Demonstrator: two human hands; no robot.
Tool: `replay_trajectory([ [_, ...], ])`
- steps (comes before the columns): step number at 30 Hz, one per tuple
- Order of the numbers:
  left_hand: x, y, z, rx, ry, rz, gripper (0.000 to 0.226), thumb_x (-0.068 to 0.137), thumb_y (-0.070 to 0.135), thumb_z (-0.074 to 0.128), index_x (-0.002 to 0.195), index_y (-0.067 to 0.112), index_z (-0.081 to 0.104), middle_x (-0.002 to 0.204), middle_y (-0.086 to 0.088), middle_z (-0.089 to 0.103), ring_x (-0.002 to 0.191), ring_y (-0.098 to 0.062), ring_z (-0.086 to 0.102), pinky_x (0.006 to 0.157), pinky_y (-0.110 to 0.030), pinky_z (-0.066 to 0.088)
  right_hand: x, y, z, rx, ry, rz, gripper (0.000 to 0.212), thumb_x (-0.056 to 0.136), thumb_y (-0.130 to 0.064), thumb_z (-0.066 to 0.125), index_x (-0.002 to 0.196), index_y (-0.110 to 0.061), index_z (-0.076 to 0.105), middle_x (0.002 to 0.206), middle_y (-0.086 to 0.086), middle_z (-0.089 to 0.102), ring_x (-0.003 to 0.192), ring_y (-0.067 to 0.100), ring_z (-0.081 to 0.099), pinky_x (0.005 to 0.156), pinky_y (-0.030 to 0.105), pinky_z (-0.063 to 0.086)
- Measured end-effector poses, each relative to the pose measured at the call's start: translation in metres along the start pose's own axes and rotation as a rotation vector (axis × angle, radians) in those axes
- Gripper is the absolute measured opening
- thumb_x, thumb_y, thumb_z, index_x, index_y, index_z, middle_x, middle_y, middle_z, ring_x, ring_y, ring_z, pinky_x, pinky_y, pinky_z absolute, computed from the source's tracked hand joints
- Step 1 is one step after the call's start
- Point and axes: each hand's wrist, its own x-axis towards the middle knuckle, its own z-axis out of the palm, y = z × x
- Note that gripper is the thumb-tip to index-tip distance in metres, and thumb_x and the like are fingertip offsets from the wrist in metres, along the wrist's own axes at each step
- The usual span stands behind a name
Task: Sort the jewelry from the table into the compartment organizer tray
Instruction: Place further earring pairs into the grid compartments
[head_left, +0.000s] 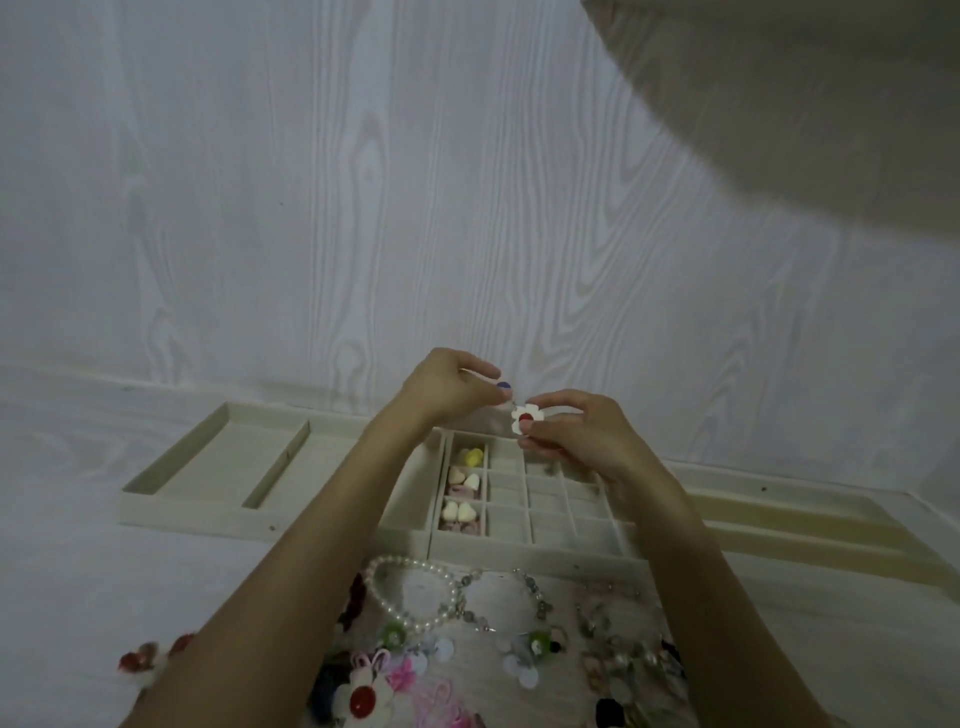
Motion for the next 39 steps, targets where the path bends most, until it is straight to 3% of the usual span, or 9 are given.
replay_trajectory([
  [3,0.012,-0.009,0.006,0.125,0.023,0.034,0.009,0.078,0.021,0.075,0.085,0.021,0.069,0.086,-0.002,0.069,0.100,-0.018,0.065,0.096,-0.035,0.048,0.007,0.011,0.001,-0.189,0.068,-0.054,0.024,0.071,-0.013,0.081,0.093,-0.010,0.072,0.077,0.009,0.073,0.052,0.007,0.064,0.048,0.016,0.048],
  [8,0.016,-0.020,0.011,0.271,-0.042,0.067,0.011,0.074,0.026,0.078,0.074,0.031,0.068,0.076,0.007,0.068,0.088,-0.013,0.066,0.084,-0.027,0.051,0.013,0.032,0.008,-0.371,0.097,-0.107,0.028,0.060,-0.025,0.088,0.085,-0.020,0.075,0.073,-0.001,0.073,0.069,0.013,0.070,0.074,0.036,0.058],
  [14,0.017,-0.026,0.010,0.325,-0.085,0.085,0.012,0.075,0.028,0.078,0.073,0.034,0.068,0.073,0.011,0.068,0.085,-0.009,0.066,0.082,-0.025,0.049,0.010,0.036,0.017,-0.575,0.150,-0.180,0.026,0.065,-0.037,0.084,0.087,-0.027,0.074,0.071,-0.009,0.066,0.064,0.008,0.062,0.056,0.023,0.047],
  [17,0.017,-0.028,0.011,0.342,-0.097,0.107,0.008,0.076,0.028,0.077,0.082,0.030,0.072,0.074,0.010,0.068,0.084,-0.008,0.064,0.077,-0.022,0.048,0.009,0.034,0.019,-0.635,0.136,-0.193,0.027,0.070,-0.038,0.080,0.095,-0.027,0.075,0.069,-0.011,0.063,0.062,0.005,0.057,0.050,0.018,0.037],
  [23,0.016,-0.030,0.012,0.430,-0.118,0.109,0.008,0.077,0.030,0.077,0.084,0.032,0.073,0.075,0.012,0.066,0.086,-0.010,0.065,0.079,-0.027,0.051,0.009,0.028,0.016,-0.748,0.025,-0.133,0.027,0.081,-0.037,0.069,0.107,-0.030,0.071,0.065,-0.011,0.059,0.060,0.007,0.053,0.054,0.022,0.038],
  [27,0.013,-0.027,0.014,0.529,-0.076,0.145,0.009,0.076,0.035,0.076,0.085,0.032,0.072,0.074,0.014,0.064,0.079,-0.006,0.061,0.067,-0.023,0.045,0.009,0.027,0.015,-0.809,0.022,-0.099,0.025,0.088,-0.024,0.059,0.109,-0.029,0.071,0.098,-0.004,0.072,0.079,0.014,0.062,0.066,0.023,0.044],
  [34,0.012,-0.023,0.015,0.599,-0.069,0.165,0.012,0.074,0.036,0.078,0.081,0.030,0.069,0.081,0.013,0.067,0.082,-0.005,0.062,0.065,-0.022,0.042,0.005,0.020,0.009,-0.839,0.074,-0.134,0.031,0.090,-0.012,0.049,0.098,-0.031,0.073,0.101,0.003,0.070,0.070,0.018,0.058,0.060,0.024,0.042],
  [39,0.011,-0.023,0.016,0.680,-0.085,0.162,0.016,0.076,0.038,0.076,0.089,0.030,0.073,0.094,0.011,0.069,0.089,-0.008,0.062,0.070,-0.023,0.040,0.001,0.018,0.015,-0.989,-0.007,-0.135,0.043,0.088,-0.004,0.045,0.098,-0.035,0.073,0.115,-0.002,0.067,0.097,0.019,0.061,0.077,0.028,0.049],
])
